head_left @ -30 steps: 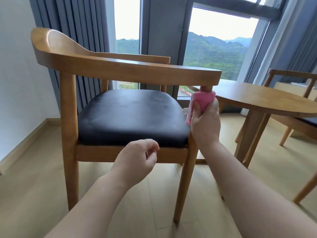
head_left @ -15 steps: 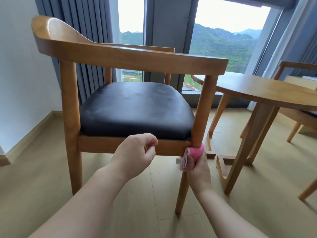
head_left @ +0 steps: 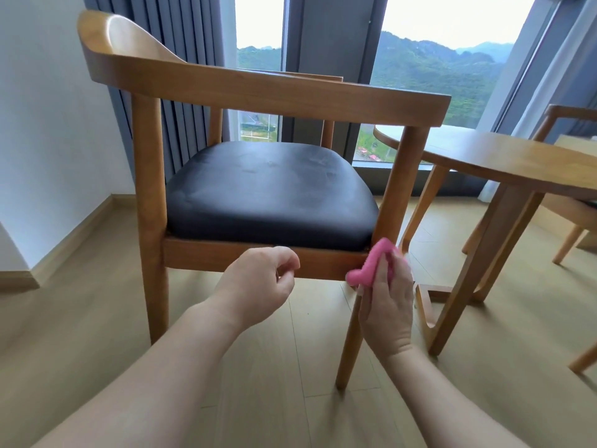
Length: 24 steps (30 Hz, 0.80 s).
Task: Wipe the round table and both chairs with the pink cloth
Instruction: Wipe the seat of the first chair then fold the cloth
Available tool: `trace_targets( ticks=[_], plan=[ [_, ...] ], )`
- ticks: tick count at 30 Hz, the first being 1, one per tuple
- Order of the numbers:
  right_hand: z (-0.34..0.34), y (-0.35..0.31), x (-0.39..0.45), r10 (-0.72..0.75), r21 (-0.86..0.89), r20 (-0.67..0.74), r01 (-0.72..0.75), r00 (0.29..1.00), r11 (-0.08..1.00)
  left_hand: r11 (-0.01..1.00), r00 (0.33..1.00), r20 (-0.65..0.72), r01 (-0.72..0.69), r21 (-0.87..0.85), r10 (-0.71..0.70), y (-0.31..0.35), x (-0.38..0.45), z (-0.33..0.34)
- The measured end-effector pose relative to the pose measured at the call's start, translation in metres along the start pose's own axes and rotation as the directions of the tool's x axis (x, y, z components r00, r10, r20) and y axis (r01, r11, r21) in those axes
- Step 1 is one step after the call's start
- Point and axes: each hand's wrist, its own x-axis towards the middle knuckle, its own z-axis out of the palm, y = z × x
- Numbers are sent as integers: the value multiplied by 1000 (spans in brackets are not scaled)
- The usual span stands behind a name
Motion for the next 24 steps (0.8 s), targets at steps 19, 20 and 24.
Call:
trace_targets(
  ticks=[19,20,24],
  plan=[
    [33,10,11,-551,-247,336,636,764,731,996,974,210,76,40,-83,-65,-42,-43],
    [37,4,11,-569,-237,327,648,755,724,995,969,225,97,37,-103,-69,-45,-47],
    [52,-31,18,-629,-174,349,707,695,685,977,938,273,205,60,-213,-87,-56,-63]
  ],
)
